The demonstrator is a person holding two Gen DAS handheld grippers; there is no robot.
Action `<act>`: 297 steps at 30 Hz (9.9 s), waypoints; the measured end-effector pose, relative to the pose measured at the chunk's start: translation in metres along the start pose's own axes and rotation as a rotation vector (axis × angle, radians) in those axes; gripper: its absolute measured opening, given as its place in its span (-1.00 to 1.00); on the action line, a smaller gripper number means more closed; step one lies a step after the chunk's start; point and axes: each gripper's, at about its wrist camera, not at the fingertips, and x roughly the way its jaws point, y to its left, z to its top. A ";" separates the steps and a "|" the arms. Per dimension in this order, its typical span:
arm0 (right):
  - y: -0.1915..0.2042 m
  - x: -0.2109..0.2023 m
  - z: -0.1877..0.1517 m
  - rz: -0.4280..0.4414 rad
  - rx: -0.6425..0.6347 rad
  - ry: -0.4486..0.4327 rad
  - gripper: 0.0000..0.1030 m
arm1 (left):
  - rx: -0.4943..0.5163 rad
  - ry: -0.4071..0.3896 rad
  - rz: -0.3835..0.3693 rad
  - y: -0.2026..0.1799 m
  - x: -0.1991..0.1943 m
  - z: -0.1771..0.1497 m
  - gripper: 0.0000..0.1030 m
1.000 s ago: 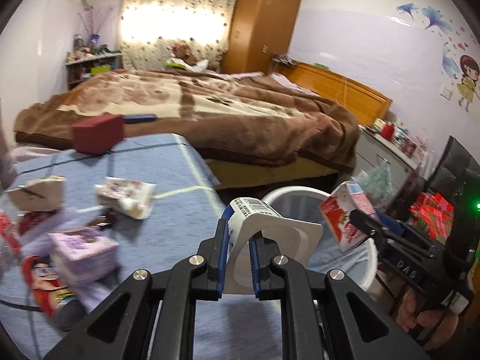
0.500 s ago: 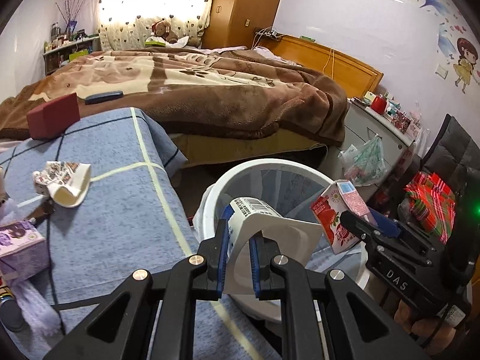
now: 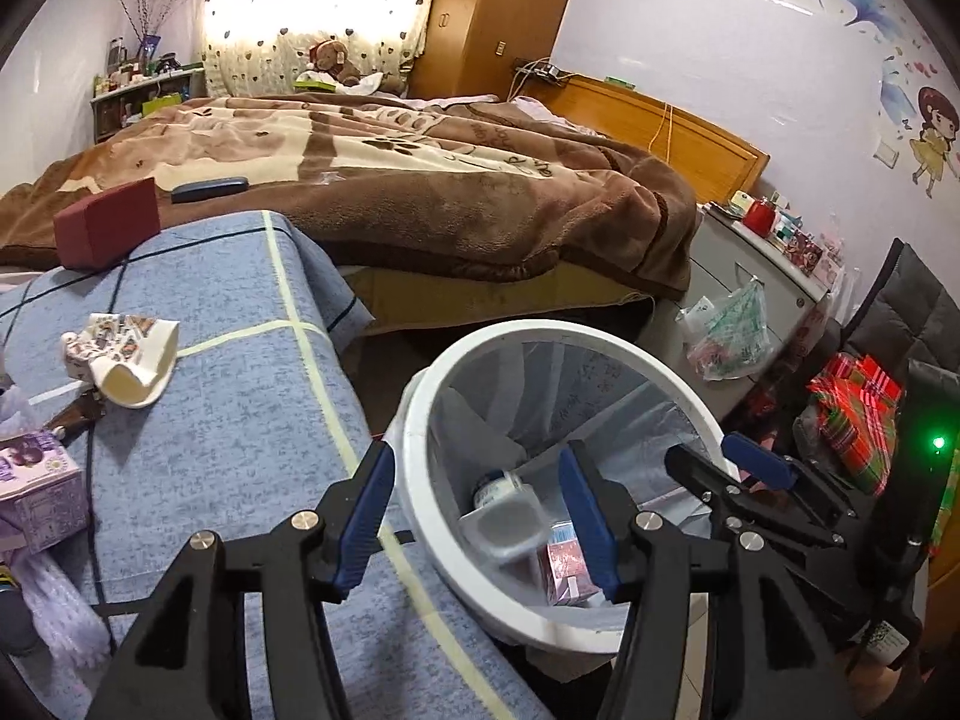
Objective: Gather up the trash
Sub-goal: 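Drop the white yogurt cup into the bin by opening the left tool, then grasp the red milk can with the left tool while the right tool grasps the white foam net, then carry the red can and foam net to the bin with both tools, then open both tools to drop the can and foam net into the bin, then grasp the purple juice carton with the right tool while the left tool approaches the clear bottle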
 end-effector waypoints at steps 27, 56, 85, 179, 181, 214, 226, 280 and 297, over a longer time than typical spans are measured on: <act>0.084 -0.026 0.000 0.172 -0.102 -0.082 0.15 | -0.193 -0.153 0.279 0.116 -0.111 -0.041 0.27; 0.210 -0.013 -0.018 0.365 -0.308 0.022 0.15 | -0.461 -0.074 0.289 0.227 -0.114 -0.071 0.42; 0.274 0.007 -0.043 0.574 -0.457 0.178 0.15 | -0.413 -0.017 0.338 0.279 -0.123 -0.076 0.42; 0.099 -0.043 -0.013 0.343 -0.098 -0.054 -0.50 | -0.116 -0.109 0.133 0.080 -0.104 -0.041 0.06; 0.089 -0.040 -0.011 0.325 -0.080 -0.053 -0.50 | -0.097 -0.104 0.117 0.069 -0.097 -0.036 0.06; -0.003 0.002 0.000 0.018 0.007 0.021 0.11 | 0.048 0.047 -0.020 -0.025 0.012 -0.001 0.32; 0.008 -0.013 0.003 0.052 0.011 -0.018 0.12 | 0.019 0.001 0.036 -0.004 -0.015 -0.005 0.32; 0.251 0.004 -0.015 0.468 -0.202 0.150 0.12 | -0.332 -0.149 0.541 0.270 -0.187 -0.064 0.40; 0.286 0.026 -0.005 0.393 -0.191 0.229 0.20 | -0.303 -0.063 0.489 0.334 -0.163 -0.028 0.44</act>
